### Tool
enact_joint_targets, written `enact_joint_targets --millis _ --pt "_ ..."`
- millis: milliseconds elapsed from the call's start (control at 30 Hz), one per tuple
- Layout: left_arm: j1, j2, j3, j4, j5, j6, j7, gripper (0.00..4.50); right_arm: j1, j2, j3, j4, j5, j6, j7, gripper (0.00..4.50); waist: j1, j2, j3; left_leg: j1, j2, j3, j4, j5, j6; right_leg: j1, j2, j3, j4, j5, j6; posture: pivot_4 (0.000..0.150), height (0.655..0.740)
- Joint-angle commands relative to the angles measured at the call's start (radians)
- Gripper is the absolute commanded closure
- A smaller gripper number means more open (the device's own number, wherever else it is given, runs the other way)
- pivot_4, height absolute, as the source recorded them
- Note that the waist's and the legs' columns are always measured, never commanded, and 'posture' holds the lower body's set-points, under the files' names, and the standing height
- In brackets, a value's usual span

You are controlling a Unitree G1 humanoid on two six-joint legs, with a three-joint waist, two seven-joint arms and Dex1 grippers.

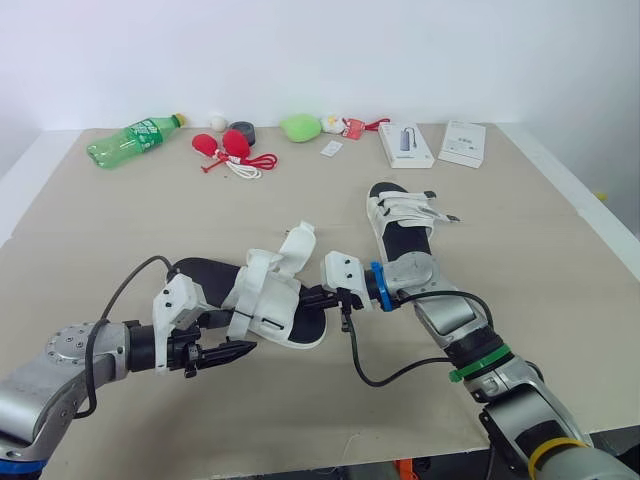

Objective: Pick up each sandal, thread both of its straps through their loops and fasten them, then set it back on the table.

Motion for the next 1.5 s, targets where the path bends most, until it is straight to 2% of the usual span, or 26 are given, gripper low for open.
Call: enact_joint_targets --millis 33,200,367,467,500,600,633,700,800,933,1100,1467,1500 --pt "0.056 0.002 0.036 -0.061 -0.032 -0.003 -0.013 1.56 0.030 -0.022 0.033 0.037 -0.052 0.025 0.005 4.50 0.000 0.000 0.000 0.000 0.000 0.000 0.000 0.000 0.000 0.000 0.000 0.000 0.000 0.000 0.000 0.150 0.7400" --pt "0.135 0.013 0.082 -0.078 -0.070 0.012 -0.015 1.56 0.041 -0.026 0.035 0.023 -0.050 0.028 0.008 4.50 0.001 0.000 0.000 0.000 0.000 0.000 0.000 0.000 0.000 -0.001 0.000 0.000 0.000 0.000 0.000 0.150 0.7400" --pt "0.147 0.006 0.092 -0.055 -0.070 0.007 -0.015 1.56 0.037 -0.024 0.038 0.031 -0.052 0.023 0.010 4.50 0.001 0.000 0.000 0.000 0.000 0.000 0.000 0.000 0.000 -0.001 -0.001 0.000 0.000 0.000 0.000 0.150 0.7400" --pt "0.130 -0.012 0.086 -0.043 -0.087 0.016 -0.001 2.12 0.035 -0.023 0.039 0.035 -0.054 0.017 0.011 4.50 0.001 0.000 0.000 0.000 0.000 0.000 0.000 0.000 0.000 -0.001 -0.001 0.000 0.000 0.000 0.000 0.150 0.7400" --pt "0.123 -0.015 0.079 -0.038 -0.085 0.016 0.000 2.59 0.035 -0.023 0.040 0.035 -0.055 0.015 0.011 4.50 0.001 0.000 0.000 0.000 0.000 0.000 0.000 0.000 0.000 -0.001 -0.001 0.000 0.000 0.000 0.000 0.150 0.7400" --pt "0.106 -0.021 0.057 -0.024 -0.085 0.023 -0.003 3.62 0.036 -0.023 0.043 0.033 -0.056 0.013 0.012 4.50 0.001 0.000 0.000 0.000 0.000 0.000 0.000 0.000 0.000 -0.001 -0.001 0.000 0.000 0.000 0.000 0.150 0.7400" --pt "0.104 -0.022 0.054 -0.021 -0.087 0.025 -0.006 4.14 0.037 -0.023 0.043 0.032 -0.056 0.013 0.011 4.50 0.001 0.000 0.000 0.000 0.000 0.000 0.000 0.000 0.000 -0.001 -0.001 0.000 0.000 0.000 0.000 0.150 0.7400" --pt "0.108 -0.016 0.056 -0.020 -0.098 0.034 -0.019 4.36 0.039 -0.023 0.043 0.030 -0.056 0.013 0.011 4.50 0.001 0.000 0.000 0.000 0.000 0.000 0.000 0.000 0.000 -0.001 -0.001 0.000 0.000 0.000 0.000 0.150 0.7400" --pt "0.129 0.003 0.091 -0.041 -0.162 0.076 -0.047 4.36 0.040 -0.025 0.042 0.032 -0.056 0.011 0.011 4.50 0.000 0.000 0.000 0.000 0.000 0.000 0.000 0.000 0.000 -0.001 0.000 0.000 0.000 0.000 0.000 0.150 0.7400" --pt "0.173 0.067 0.151 -0.126 -0.323 0.182 -0.094 4.36 0.043 -0.027 0.041 0.035 -0.056 0.008 0.010 4.50 0.000 0.000 0.000 0.000 0.000 0.000 0.000 0.000 0.000 -0.001 -0.001 0.000 0.000 0.000 0.000 0.150 0.7400" --pt "0.216 0.132 0.174 -0.190 -0.426 0.256 -0.124 4.36 0.037 -0.023 0.040 0.043 -0.057 0.007 0.010 4.50 0.000 0.000 0.000 0.000 0.000 0.000 0.000 -0.001 0.000 -0.001 -0.001 0.000 0.000 -0.001 0.000 0.150 0.7400" --pt "0.209 0.158 0.198 -0.186 -0.471 0.296 -0.065 4.36 0.025 -0.020 0.041 0.065 -0.061 -0.003 0.010 4.50 0.000 0.000 -0.001 0.000 0.000 0.000 0.000 -0.001 0.000 -0.001 -0.001 0.000 0.000 -0.001 0.000 0.150 0.7400" --pt "0.208 0.164 0.198 -0.186 -0.473 0.301 -0.064 4.12 0.025 -0.020 0.042 0.066 -0.061 -0.005 0.010 4.50 0.000 0.000 -0.001 0.001 0.000 0.000 0.000 -0.001 0.000 -0.001 -0.001 0.000 0.000 -0.001 0.000 0.150 0.7400"
